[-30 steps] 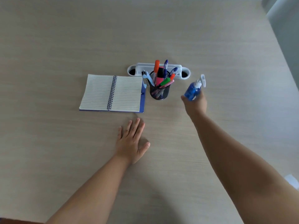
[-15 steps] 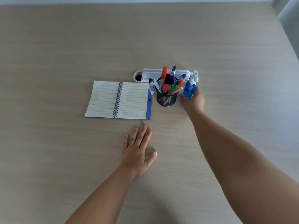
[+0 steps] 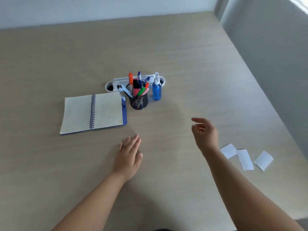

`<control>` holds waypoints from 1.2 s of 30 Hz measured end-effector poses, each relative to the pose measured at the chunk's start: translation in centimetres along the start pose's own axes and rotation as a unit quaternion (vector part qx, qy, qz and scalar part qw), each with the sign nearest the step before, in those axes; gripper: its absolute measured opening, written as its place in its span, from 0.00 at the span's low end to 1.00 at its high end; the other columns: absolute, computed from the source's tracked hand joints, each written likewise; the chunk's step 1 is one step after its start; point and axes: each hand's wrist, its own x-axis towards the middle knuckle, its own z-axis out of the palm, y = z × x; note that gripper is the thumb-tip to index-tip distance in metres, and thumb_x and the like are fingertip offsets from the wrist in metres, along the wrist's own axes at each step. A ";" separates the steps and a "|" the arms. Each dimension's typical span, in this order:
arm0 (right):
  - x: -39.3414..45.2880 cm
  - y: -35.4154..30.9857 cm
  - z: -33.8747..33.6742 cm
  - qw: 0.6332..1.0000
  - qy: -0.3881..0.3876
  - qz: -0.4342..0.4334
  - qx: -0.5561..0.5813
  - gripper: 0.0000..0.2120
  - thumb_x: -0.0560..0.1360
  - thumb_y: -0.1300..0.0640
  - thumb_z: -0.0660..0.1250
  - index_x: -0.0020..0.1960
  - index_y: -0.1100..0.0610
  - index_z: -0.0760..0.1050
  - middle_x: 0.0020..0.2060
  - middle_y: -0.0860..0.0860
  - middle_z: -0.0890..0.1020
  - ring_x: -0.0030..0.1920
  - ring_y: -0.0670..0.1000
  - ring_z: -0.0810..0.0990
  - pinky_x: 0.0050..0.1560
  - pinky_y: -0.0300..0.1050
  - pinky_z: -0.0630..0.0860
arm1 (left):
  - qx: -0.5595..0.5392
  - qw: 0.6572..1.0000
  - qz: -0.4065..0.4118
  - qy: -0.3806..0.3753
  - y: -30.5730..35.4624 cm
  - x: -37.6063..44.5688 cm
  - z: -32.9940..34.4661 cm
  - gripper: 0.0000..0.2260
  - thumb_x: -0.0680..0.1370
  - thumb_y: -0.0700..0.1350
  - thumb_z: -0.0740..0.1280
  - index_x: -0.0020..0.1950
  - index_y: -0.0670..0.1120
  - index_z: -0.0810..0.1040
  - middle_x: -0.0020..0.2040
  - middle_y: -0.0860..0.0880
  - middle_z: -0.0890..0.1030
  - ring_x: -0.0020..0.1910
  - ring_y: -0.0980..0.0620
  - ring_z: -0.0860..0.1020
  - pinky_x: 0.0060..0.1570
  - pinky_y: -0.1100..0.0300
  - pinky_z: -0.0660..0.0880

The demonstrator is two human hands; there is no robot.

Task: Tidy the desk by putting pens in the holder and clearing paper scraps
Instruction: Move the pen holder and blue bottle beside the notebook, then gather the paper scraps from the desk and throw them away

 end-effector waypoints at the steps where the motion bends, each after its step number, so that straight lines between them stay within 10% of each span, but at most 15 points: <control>1: -0.9 0.9 -2.3 1.000 0.023 0.002 -0.003 0.12 0.74 0.63 0.65 0.48 0.47 0.80 0.48 0.49 0.82 0.43 0.47 0.80 0.38 0.25 0.72 | -0.013 0.999 0.036 0.000 1.5 0.0 0.6 0.25 0.77 0.54 0.55 0.73 0.47 0.67 0.76 0.51 0.64 0.75 0.45 0.62 0.71 0.37 0.60; 8: -2.7 9.9 -15.6 0.979 0.129 0.095 -0.127 0.15 0.72 0.64 0.65 0.55 0.51 0.80 0.57 0.51 0.80 0.48 0.50 0.76 0.47 0.41 0.69 | -0.030 0.981 0.164 -0.102 16.2 2.4 4.9 0.25 0.74 0.57 0.61 0.70 0.53 0.70 0.76 0.50 0.64 0.71 0.48 0.68 0.70 0.47 0.62; 14: -1.8 14.0 -20.0 0.965 -0.022 0.136 -0.225 0.33 0.71 0.57 0.72 0.73 0.52 0.65 0.71 0.53 0.69 0.69 0.57 0.66 0.68 0.49 0.65 | 0.041 0.950 0.201 -0.237 25.1 7.1 5.8 0.34 0.76 0.57 0.66 0.78 0.56 0.54 0.79 0.58 0.50 0.75 0.45 0.56 0.70 0.48 0.59; 22: -0.4 15.1 -20.7 0.962 -0.051 0.139 -0.228 0.39 0.69 0.53 0.75 0.75 0.47 0.60 0.69 0.52 0.67 0.68 0.57 0.63 0.65 0.50 0.67 | 0.083 0.911 0.221 -0.337 30.1 13.2 5.5 0.33 0.73 0.46 0.73 0.74 0.57 0.63 0.68 0.50 0.61 0.63 0.47 0.68 0.61 0.53 0.70; 28: 0.0 14.8 -21.1 0.960 -0.078 0.169 -0.209 0.34 0.65 0.57 0.75 0.68 0.49 0.67 0.57 0.54 0.77 0.60 0.55 0.73 0.56 0.48 0.74 | 0.067 0.928 0.215 -0.297 30.5 14.4 6.4 0.17 0.65 0.42 0.79 0.48 0.49 0.74 0.54 0.50 0.65 0.50 0.47 0.71 0.48 0.54 0.73; 36: 0.9 11.2 -21.3 0.933 -0.279 0.080 -0.211 0.42 0.63 0.59 0.79 0.70 0.43 0.63 0.52 0.47 0.76 0.52 0.52 0.75 0.55 0.47 0.73 | 0.060 0.916 0.214 -0.334 30.7 15.1 5.9 0.26 0.67 0.42 0.77 0.60 0.60 0.75 0.52 0.48 0.69 0.50 0.48 0.76 0.54 0.50 0.77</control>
